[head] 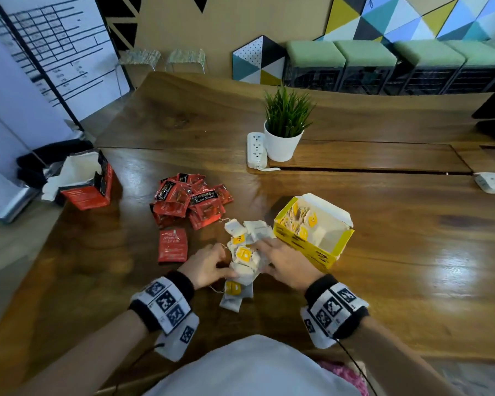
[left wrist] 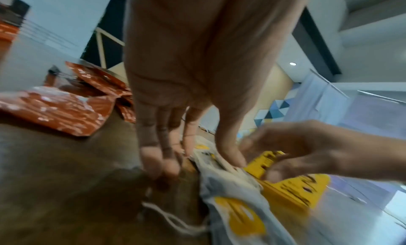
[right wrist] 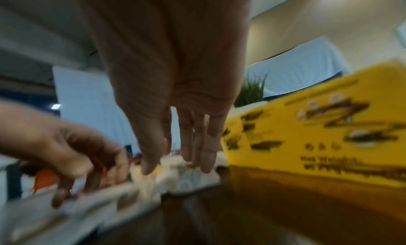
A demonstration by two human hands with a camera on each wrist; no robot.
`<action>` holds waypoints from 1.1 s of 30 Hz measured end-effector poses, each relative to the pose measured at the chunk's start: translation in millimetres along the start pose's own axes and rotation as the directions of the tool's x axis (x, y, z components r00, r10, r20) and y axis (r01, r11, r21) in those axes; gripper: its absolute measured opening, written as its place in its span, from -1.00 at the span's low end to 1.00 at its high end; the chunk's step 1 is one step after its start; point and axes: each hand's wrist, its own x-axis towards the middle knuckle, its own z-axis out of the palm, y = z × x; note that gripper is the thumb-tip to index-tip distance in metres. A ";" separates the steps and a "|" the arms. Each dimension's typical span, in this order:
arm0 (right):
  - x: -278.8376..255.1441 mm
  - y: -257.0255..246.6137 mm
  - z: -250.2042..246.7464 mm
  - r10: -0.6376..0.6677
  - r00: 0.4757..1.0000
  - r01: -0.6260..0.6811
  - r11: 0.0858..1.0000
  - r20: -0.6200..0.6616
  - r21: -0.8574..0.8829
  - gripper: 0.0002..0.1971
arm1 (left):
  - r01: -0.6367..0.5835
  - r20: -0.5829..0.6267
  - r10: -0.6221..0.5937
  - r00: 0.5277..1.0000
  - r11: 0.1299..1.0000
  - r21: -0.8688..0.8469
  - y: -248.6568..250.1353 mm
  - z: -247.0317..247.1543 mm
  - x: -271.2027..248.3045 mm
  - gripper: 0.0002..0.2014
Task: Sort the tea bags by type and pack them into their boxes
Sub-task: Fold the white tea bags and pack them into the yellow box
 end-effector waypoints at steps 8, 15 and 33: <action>8.2 -2.6 8.2 -0.104 0.994 0.095 0.976 -0.037 -0.195 -0.36 | 0.054 -0.125 -0.041 0.991 0.993 0.109 22.0 29.9 9.4 -0.42; 8.1 7.0 -2.6 0.049 0.986 -0.027 0.990 -0.161 0.137 -0.58 | -0.021 -0.201 -0.034 0.979 0.964 -0.265 6.9 -5.7 1.7 -0.64; 11.5 0.0 -27.3 0.246 0.956 -0.073 -0.323 0.158 0.943 -0.74 | -0.028 -0.001 0.069 0.998 0.380 -0.925 21.7 -20.9 5.7 -0.79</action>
